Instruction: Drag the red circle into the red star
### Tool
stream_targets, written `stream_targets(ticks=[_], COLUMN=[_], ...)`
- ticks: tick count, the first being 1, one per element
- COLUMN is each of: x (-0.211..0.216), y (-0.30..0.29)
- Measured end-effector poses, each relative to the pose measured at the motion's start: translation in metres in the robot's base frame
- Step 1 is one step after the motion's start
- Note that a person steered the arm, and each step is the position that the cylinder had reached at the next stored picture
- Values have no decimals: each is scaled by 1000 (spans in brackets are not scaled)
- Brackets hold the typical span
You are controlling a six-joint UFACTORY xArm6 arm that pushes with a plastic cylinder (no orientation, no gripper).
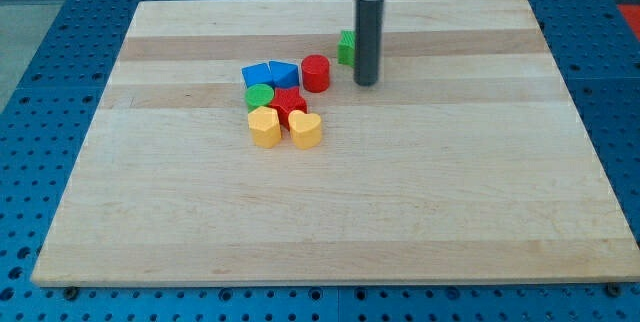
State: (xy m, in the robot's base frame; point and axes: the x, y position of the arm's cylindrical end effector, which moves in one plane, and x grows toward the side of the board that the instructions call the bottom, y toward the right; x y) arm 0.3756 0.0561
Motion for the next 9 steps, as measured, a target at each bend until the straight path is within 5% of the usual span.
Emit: stream_targets(ticks=[6,9], x=[-60,-19], y=[-27,-62])
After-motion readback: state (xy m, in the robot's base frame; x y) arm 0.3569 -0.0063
